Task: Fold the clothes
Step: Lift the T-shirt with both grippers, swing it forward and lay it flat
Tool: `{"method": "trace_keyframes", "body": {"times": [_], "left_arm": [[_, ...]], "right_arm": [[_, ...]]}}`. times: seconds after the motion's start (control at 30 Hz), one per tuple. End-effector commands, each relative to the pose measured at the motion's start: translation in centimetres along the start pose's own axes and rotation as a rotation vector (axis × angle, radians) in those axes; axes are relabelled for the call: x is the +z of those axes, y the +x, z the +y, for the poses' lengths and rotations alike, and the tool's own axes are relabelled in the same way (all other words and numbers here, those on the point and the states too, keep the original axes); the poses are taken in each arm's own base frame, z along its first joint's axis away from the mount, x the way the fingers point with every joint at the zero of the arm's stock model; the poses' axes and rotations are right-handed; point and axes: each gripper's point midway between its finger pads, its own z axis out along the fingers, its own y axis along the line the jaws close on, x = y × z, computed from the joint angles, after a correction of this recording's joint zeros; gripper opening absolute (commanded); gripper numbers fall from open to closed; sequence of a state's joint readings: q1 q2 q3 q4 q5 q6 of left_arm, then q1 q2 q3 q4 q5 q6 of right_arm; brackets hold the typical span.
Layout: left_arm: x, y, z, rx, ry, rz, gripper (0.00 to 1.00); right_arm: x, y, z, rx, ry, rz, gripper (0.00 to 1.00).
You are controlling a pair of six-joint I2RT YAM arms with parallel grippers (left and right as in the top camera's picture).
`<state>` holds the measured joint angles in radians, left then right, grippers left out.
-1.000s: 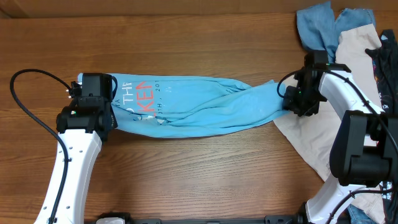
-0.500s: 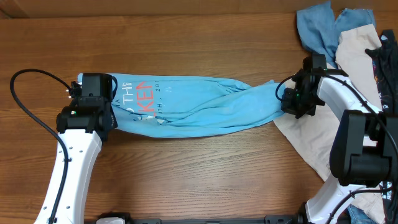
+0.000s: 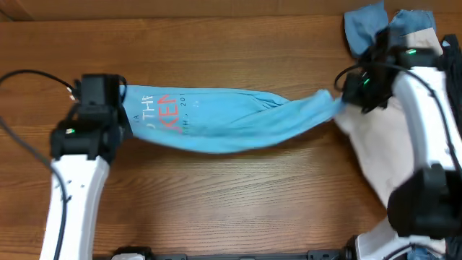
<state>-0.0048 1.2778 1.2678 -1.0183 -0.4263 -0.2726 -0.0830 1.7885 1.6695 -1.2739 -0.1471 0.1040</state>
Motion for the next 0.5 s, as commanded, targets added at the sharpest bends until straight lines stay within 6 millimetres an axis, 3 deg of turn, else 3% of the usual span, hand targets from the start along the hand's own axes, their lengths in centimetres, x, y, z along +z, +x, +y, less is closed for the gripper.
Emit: {"method": "trace_keyframes", "body": {"times": [0.0,0.1,0.17,0.27,0.47], "left_arm": [[-5.8,-4.4,1.1,-0.034,0.076,-0.169,0.04],[-8.8,-5.9,2.0,-0.040,0.089,-0.232,0.04],[-10.5,-6.6,2.7,-0.048,0.096,-0.269,0.04],[-11.9,-7.0,3.2,-0.058,0.104,-0.305,0.04],[-12.0,-6.4,3.5,-0.044,0.092,-0.290,0.04]], "right_arm": [[-9.2,-2.4,2.3,-0.046,-0.055,-0.240,0.04],[-13.2,-2.2,3.0,-0.062,-0.066,-0.313,0.04],[-14.6,-1.9,3.1,-0.070,-0.068,-0.338,0.04],[-14.7,-1.5,2.9,-0.066,-0.058,-0.326,0.04],[-14.3,-0.6,2.7,-0.060,-0.052,-0.288,0.04]]}}
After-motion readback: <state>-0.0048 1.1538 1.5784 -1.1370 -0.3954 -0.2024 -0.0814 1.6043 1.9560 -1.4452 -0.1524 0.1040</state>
